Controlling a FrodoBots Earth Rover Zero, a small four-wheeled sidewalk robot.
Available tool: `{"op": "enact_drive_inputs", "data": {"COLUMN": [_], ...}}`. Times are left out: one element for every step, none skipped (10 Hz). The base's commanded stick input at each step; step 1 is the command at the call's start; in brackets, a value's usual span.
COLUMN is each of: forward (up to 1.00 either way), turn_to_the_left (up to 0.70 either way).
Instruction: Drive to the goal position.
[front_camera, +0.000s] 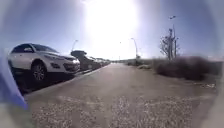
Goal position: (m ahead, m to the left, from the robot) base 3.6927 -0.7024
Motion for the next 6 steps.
{"op": "enact_drive_inputs", "data": {"forward": [1.00,1.00,1.00,1.00,1.00,1.00], "turn_to_the_left": [0.00,0.00,0.00,-0.02,-0.10,-0.18]}}
